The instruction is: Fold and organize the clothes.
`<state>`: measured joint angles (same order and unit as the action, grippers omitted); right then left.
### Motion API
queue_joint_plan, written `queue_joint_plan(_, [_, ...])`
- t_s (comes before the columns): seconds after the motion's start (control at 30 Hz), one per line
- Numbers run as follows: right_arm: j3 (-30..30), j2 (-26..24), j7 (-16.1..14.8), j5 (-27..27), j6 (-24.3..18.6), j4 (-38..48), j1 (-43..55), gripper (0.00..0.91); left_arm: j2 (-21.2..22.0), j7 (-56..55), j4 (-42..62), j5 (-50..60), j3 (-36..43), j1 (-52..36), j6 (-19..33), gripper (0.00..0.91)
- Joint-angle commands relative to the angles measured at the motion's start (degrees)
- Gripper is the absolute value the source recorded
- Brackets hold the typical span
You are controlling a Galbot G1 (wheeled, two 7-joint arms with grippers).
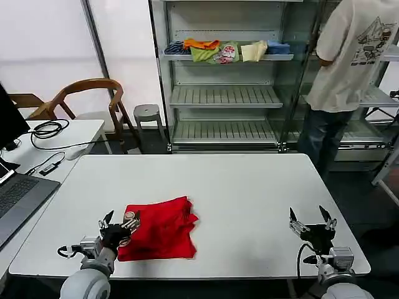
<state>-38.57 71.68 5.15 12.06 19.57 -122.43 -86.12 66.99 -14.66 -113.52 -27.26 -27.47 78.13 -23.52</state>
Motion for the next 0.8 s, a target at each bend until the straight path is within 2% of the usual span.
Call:
queue_joint_plan(0.03, [0.3,0.1,0.0,-0.1,0.0,-0.1,0.5,0.907,0.2,-3.2,3.2,-5.5,-1.0,1.2,-1.3,0.907])
queue_joint_plan(0.3, [0.8,0.3,0.0,-0.5,0.2,0.2,1.1,0.907,0.8,-2.7,3.2,-8.2,0.3,1.1,0.6,0.907])
queue_joint_plan(0.37, [0.9,0.3,0.0,-0.6,0.2,0.1,1.2,0.907,0.8,-2.9,4.0,-10.7,0.4,0.4,3.4,0.907])
queue_joint_plan(0.47, [1.0,0.4,0.0,-0.8,0.2,0.1,1.3,0.907,0.8,-2.7,4.3,-11.4,0.3,-0.3,4.4,0.907])
queue_joint_plan(0.8, [1.1,0.6,0.0,-0.9,0.2,0.3,1.7,0.907,1.2,-2.5,5.3,-9.6,1.6,0.7,4.3,0.907])
